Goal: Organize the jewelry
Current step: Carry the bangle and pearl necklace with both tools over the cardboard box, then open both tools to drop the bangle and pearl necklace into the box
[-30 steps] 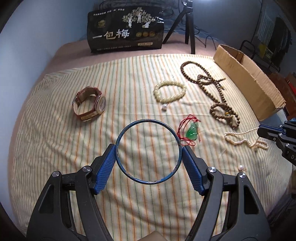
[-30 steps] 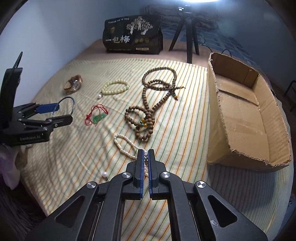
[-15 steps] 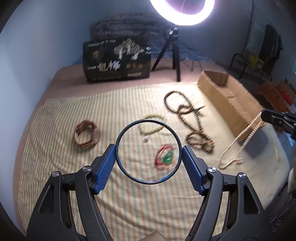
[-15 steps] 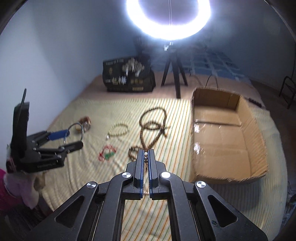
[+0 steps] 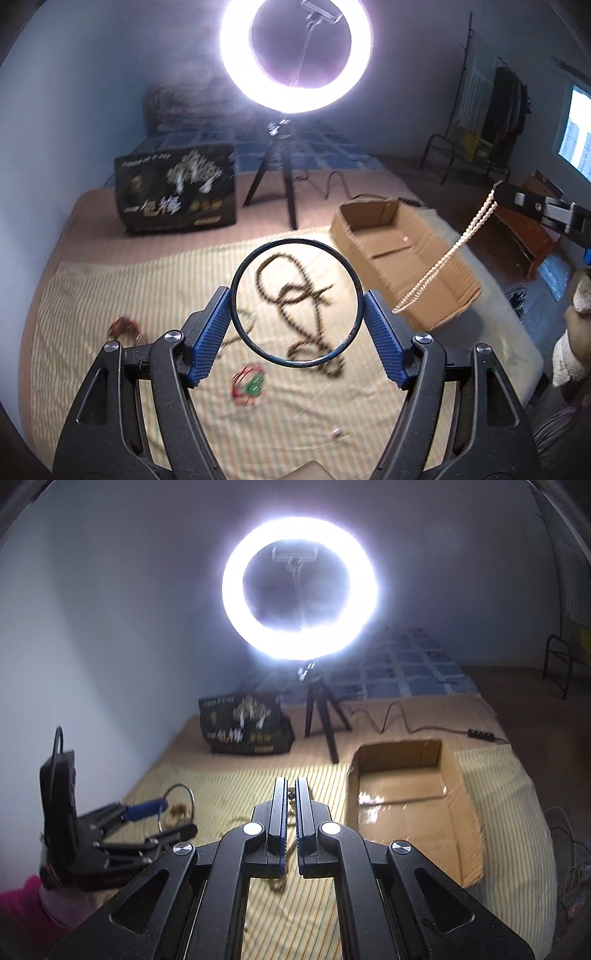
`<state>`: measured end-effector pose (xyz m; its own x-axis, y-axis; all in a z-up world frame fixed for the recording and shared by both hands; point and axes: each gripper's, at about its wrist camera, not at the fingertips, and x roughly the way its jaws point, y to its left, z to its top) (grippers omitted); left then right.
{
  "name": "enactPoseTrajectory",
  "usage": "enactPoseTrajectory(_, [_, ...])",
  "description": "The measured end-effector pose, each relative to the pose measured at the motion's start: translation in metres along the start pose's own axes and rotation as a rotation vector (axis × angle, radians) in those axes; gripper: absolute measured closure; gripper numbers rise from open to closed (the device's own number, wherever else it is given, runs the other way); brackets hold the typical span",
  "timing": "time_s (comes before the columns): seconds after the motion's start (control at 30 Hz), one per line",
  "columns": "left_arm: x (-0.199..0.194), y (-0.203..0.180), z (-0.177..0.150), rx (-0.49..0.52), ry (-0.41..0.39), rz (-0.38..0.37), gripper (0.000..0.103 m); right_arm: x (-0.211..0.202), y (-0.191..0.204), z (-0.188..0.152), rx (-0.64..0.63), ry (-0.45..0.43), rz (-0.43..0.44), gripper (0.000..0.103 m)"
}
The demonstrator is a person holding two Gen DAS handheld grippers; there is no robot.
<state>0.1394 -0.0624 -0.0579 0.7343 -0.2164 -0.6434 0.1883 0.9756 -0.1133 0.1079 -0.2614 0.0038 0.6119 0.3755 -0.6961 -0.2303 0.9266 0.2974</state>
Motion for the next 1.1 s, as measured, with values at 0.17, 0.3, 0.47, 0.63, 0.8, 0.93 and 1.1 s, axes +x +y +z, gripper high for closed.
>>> enactPoseTrajectory(0.17, [0.009, -0.026, 0.022, 0.036, -0.026, -0.027, 0.029, -0.014, -0.018, 0.015, 0.020, -0.060, -0.042, 0.100])
enactPoseTrajectory(0.3, [0.024, -0.043, 0.032, 0.059, -0.021, -0.044, 0.029, -0.015, -0.037, 0.022, 0.032, -0.077, -0.089, 0.100])
enactPoseTrajectory(0.47, [0.052, -0.064, 0.038, 0.077, 0.008, -0.067, 0.029, -0.005, -0.060, 0.019, 0.052, -0.053, -0.149, 0.100])
enactPoseTrajectory(0.63, [0.090, -0.087, 0.039, 0.086, 0.067, -0.105, 0.029, 0.015, -0.082, 0.008, 0.066, 0.023, -0.217, 0.100])
enactPoseTrajectory(0.8, [0.120, -0.106, 0.033, 0.101, 0.120, -0.123, 0.029, 0.035, -0.104, -0.008, 0.088, 0.109, -0.265, 0.101])
enactPoseTrajectory(0.93, [0.141, -0.115, 0.028, 0.102, 0.163, -0.138, 0.029, 0.043, -0.125, -0.018, 0.131, 0.152, -0.296, 0.100])
enactPoseTrajectory(1.1, [0.156, -0.122, 0.020, 0.115, 0.204, -0.139, 0.029, 0.045, -0.142, -0.027, 0.176, 0.180, -0.306, 0.100])
